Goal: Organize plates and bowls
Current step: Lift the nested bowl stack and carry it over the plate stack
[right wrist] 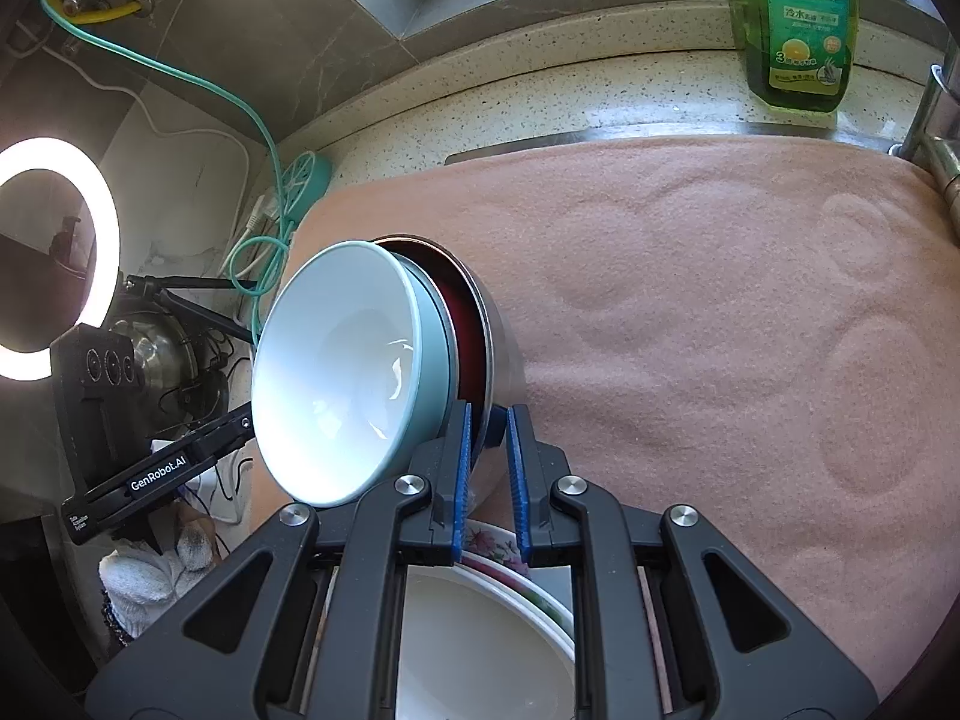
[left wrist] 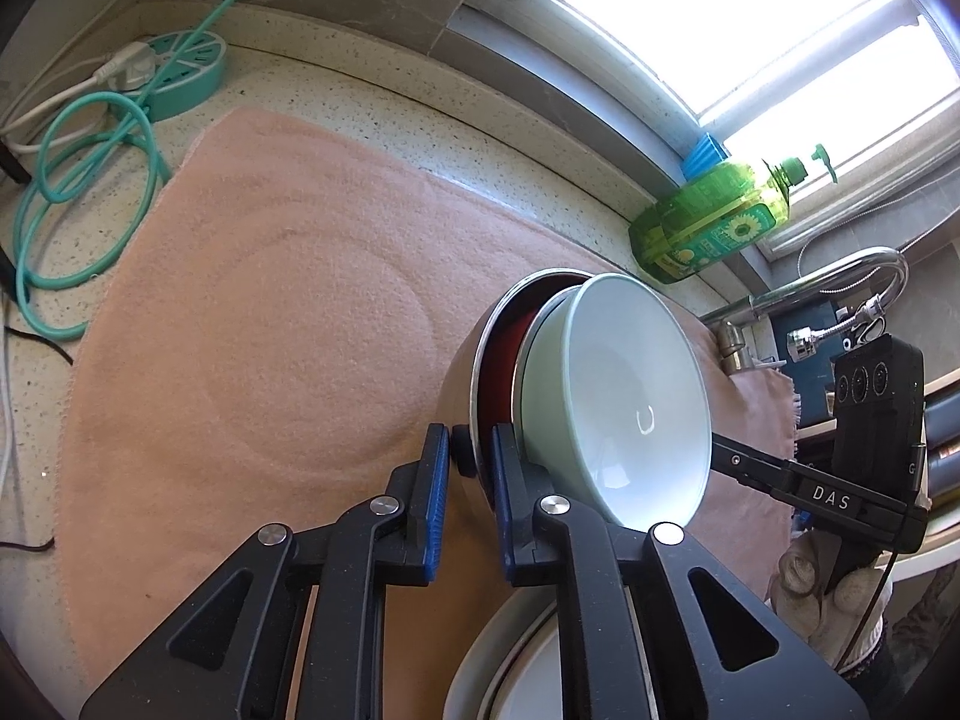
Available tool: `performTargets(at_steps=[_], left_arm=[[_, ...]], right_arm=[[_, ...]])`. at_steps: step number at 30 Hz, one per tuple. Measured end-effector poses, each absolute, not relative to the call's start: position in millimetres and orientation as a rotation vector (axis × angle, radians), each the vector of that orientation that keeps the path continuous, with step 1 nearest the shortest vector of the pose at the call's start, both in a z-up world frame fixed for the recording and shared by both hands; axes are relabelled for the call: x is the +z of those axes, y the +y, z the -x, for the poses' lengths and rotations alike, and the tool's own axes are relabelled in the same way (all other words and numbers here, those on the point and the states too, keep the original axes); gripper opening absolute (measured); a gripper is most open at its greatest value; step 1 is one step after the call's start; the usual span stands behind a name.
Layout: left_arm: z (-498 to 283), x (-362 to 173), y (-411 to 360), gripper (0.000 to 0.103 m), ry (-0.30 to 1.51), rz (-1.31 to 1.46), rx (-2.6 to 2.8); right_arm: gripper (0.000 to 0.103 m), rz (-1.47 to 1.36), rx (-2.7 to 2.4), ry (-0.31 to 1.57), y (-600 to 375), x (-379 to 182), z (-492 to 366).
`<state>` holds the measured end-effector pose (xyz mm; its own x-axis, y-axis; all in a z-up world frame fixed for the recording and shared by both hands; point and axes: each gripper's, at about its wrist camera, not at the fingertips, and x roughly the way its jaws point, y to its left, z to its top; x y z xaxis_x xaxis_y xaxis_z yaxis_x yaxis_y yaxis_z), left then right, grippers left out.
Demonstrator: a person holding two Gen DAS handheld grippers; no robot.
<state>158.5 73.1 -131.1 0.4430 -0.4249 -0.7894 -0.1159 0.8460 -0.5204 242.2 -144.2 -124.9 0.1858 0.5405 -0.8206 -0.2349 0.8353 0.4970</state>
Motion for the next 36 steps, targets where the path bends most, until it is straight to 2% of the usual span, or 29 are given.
performTargets(at_steps=[23, 36], left_arm=[[-120, -81, 66, 0.011, 1.026, 0.513, -0.245], [-85, -69, 40, 0.011, 1.018, 0.487, -0.283]], right_arm=[[0.013, -0.284, 0.584, 1.18, -166, -68, -193], [0.013, -0.293, 0.571, 1.167, -196, -61, -143]])
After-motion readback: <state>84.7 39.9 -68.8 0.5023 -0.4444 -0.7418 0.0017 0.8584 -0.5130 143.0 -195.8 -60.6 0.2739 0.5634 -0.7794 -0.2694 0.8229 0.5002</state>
